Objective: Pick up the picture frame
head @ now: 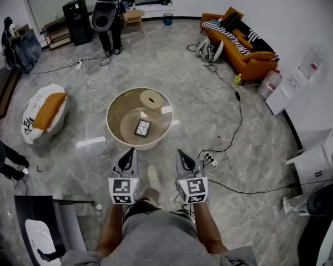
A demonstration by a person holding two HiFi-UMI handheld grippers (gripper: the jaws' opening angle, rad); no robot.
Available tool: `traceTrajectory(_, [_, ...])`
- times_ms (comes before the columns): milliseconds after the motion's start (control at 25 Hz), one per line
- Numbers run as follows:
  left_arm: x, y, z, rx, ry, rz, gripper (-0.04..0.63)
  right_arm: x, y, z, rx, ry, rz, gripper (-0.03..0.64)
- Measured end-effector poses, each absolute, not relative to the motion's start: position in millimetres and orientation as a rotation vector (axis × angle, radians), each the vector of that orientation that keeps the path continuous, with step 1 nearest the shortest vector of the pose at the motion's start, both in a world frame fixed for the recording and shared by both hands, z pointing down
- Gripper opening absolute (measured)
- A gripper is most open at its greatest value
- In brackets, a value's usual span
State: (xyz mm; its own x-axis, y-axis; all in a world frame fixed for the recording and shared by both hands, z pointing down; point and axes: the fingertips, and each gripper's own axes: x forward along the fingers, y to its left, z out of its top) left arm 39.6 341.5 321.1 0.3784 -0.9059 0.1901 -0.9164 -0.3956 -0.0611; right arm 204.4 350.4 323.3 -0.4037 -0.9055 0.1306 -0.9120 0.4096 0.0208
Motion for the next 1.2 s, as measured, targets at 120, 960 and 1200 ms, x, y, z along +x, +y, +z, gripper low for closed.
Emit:
traceTrajectory(120, [47,304,330,2.582,-1.674,0.300,0.018,210,314,330,1.659,-2.517,0.084,-0.001])
traceTrajectory(960, [17,2,349,2.467,-1.693,0.325,0.017,173,2,339,1.506,-2.533,0.128,-0.002])
traceTrajectory(1200, [6,-34,361,2.419,-1.726,0.334,0.018,160,-43,350,1.451,-2.558,0.160,-0.002])
